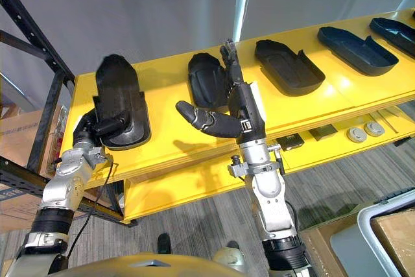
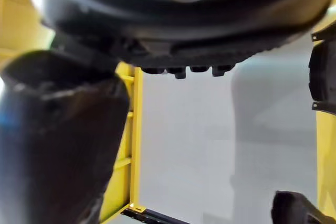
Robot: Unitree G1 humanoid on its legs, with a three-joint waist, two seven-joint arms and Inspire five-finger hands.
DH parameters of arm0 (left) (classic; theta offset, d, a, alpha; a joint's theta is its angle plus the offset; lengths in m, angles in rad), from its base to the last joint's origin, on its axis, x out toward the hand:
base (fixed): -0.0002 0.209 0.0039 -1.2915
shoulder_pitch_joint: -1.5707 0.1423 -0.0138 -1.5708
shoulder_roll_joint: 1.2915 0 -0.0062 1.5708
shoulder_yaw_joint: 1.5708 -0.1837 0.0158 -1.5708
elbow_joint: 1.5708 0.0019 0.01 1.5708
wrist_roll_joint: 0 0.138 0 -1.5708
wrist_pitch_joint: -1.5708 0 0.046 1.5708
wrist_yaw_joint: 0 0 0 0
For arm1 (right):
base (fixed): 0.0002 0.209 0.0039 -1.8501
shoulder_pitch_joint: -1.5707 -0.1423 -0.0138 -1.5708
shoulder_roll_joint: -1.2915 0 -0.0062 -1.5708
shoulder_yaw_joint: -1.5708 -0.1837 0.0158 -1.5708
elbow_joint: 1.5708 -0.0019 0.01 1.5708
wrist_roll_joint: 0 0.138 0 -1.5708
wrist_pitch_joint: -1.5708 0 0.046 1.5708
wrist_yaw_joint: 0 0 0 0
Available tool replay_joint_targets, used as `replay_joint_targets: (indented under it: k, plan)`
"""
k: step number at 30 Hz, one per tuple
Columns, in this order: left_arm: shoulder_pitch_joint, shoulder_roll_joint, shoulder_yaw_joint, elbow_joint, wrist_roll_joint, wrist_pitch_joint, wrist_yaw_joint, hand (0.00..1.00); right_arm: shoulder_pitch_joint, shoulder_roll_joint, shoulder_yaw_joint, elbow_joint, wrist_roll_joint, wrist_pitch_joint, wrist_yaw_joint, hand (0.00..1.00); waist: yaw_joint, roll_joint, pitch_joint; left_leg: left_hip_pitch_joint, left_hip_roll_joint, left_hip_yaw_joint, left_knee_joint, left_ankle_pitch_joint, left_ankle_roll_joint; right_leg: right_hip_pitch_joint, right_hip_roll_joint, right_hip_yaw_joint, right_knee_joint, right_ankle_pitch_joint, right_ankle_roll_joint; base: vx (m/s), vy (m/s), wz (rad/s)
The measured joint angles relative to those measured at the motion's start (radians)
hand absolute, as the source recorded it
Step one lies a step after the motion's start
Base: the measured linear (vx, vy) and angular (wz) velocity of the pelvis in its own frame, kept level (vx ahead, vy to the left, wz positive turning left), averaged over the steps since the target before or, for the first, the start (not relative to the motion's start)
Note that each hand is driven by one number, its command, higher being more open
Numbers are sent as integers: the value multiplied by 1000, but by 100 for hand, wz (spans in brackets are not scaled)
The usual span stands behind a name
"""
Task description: Walk over and take three plastic housings, then place them on the shelf
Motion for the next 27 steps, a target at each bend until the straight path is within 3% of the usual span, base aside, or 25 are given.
replay_joint_targets:
  k: [14, 22, 27]
  plan:
    - [-34, 0, -25, 41, 42, -9, 155, 100, -23, 0, 54, 1, 10, 26, 25, 100, -2, -5, 3, 1, 3, 25, 0, 5, 5, -17, 2, 29, 0, 8, 1, -7, 2, -5]
    - [-33, -1, -34, 37, 130, -29, 232, 100, -57, 1, 86, -14, 111, 57, 94, 100, -6, -22, 14, 12, 3, 46, 0, -1, -2, -18, 3, 49, 0, 12, 6, -12, 6, -7]
    - [-14, -11, -34, -16, 204, -27, 265, 100, -109, 2, 107, -15, 107, 81, 81, 100, -6, -24, 16, 13, 3, 48, 0, -2, -3, -18, 3, 50, 0, 14, 5, 0, 1, -1]
